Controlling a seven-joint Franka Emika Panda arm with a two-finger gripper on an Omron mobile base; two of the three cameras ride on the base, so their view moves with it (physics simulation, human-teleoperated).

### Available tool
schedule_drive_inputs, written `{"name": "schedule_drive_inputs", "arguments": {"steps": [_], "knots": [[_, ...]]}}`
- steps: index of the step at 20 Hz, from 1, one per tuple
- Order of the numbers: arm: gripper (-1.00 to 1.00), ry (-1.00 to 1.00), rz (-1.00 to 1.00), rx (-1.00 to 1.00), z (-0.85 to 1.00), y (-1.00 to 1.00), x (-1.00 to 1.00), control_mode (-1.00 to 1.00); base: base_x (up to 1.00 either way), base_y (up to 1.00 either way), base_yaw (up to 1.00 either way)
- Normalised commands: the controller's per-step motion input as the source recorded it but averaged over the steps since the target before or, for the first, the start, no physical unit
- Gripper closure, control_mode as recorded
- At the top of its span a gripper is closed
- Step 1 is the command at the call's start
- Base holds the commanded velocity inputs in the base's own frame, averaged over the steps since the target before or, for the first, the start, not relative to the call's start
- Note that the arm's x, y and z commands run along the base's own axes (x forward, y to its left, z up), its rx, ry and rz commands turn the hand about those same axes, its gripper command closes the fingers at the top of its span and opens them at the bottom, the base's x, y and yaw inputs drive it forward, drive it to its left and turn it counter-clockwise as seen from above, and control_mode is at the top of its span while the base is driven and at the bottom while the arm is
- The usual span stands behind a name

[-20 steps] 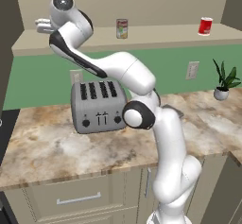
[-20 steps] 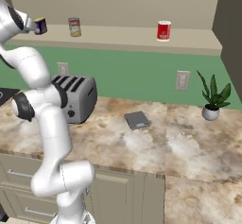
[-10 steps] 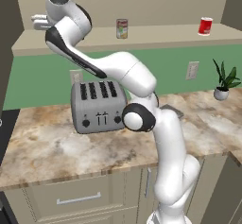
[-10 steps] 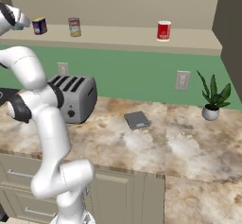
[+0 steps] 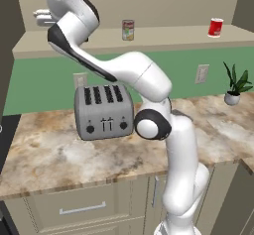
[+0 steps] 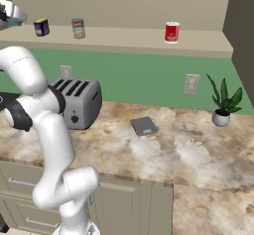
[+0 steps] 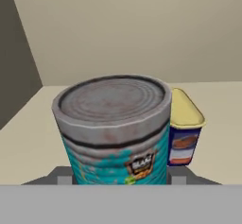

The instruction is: Stack two cans on top of the other two cans in the cabinet.

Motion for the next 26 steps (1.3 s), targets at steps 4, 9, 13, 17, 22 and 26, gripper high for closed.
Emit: {"name": "schedule_drive_inputs", "arguments": {"steps": [4, 9, 13, 17, 22, 26], "knots": [[1.00, -0.06, 0.00, 0.00, -0.01, -0.33, -0.26, -1.00, 0.00, 0.00, 0.00], [1.00, -0.05, 0.00, 0.02, -0.22, -0.37, -0.27, -1.00, 0.00, 0.00, 0.00], [1.00, -0.12, 0.00, 0.07, -0.43, -0.37, -0.16, -1.00, 0.00, 0.00, 0.00], [1.00, -0.12, 0.00, 0.06, -0.25, -0.30, 0.05, -1.00, 0.00, 0.00, 0.00], [1.00, -0.03, 0.00, 0.05, -0.02, -0.30, 0.14, -1.00, 0.00, 0.00, 0.00], [1.00, 0.00, 0.00, 0.03, 0.15, -0.20, 0.15, -1.00, 0.00, 0.00, 0.00]]}}
